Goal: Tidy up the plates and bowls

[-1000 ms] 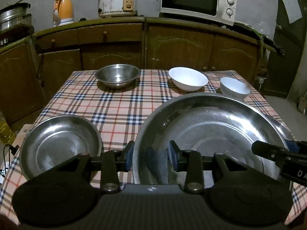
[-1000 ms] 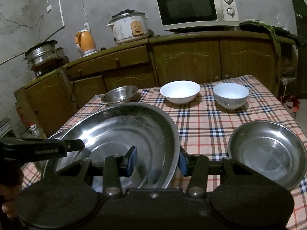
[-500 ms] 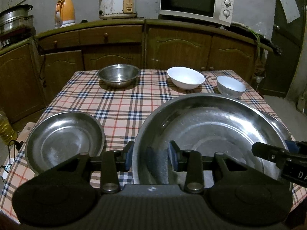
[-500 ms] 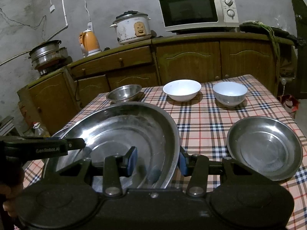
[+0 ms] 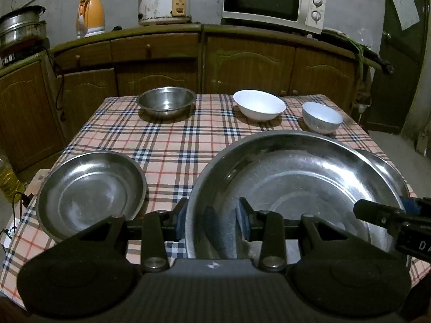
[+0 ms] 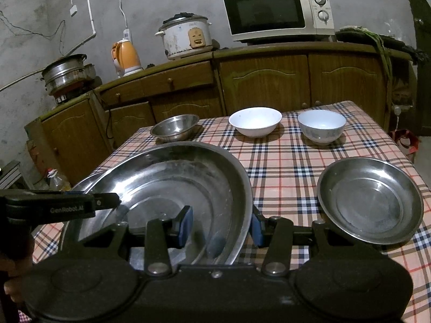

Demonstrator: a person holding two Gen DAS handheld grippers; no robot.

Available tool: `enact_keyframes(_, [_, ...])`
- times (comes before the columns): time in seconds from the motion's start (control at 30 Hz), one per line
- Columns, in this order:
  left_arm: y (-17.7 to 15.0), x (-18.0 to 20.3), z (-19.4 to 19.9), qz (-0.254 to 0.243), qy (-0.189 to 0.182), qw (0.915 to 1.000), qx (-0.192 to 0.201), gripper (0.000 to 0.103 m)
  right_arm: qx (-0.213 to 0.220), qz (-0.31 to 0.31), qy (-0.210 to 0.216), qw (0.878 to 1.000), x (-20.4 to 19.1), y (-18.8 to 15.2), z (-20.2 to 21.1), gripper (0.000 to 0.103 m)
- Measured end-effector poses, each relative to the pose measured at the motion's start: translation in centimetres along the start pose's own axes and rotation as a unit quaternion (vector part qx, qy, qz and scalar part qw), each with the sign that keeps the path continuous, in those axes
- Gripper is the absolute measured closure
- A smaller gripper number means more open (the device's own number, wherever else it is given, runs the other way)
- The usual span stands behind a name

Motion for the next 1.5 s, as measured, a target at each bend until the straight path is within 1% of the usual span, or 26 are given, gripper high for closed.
enact_keyframes(0.7, [-0.2,0.2,-0.5,-0.008,0.004,1.0000,0.000,0.065,-0.010,0.000,-0.004,1.000,0.0,-0.1,-0.7,0.047])
enact_keyframes(1.5, [-0.1,-0.1,-3.2,-0.011,0.003,0.9997,-0.021,0.064,-0.031,-0.009,-0.011,0.999,0.6,-0.2,-3.3,0.047])
Point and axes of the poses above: each gripper's, at about its wrist camera, not at the fingertips, and z roughly against the way its jaws point, x to its right, y to its top, the point moved 3 cm from there along -z, roughly the way its jaws point, and after that the axes turned 3 degrees about -y, right-handed, at the moved point
